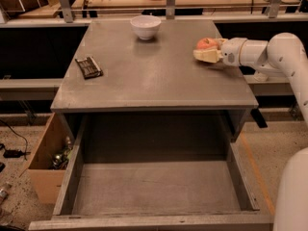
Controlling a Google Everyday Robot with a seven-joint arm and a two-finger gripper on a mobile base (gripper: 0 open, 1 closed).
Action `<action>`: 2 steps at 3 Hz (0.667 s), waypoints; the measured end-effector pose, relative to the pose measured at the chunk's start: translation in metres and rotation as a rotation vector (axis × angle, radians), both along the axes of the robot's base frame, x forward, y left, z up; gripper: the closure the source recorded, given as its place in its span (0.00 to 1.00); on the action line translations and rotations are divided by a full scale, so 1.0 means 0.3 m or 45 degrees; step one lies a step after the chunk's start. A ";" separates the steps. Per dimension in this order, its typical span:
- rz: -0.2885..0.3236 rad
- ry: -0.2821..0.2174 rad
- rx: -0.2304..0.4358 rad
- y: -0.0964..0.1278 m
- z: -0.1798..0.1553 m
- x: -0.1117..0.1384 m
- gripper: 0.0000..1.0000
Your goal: Place apple into top drawer
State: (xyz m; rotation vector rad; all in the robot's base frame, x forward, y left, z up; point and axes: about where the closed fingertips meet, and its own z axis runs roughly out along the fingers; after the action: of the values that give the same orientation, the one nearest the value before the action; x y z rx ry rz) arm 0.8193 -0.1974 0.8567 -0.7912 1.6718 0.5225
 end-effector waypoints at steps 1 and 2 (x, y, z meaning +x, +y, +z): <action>0.004 0.001 0.001 0.007 -0.003 0.002 1.00; 0.004 -0.016 -0.009 -0.008 0.038 -0.023 1.00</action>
Offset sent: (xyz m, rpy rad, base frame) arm -0.0195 -0.0166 0.0312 -0.0203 -0.0352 -0.0082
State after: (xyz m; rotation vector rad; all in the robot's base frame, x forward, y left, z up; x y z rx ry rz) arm 0.8123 -0.1998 0.8683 -0.8008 1.6621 0.5127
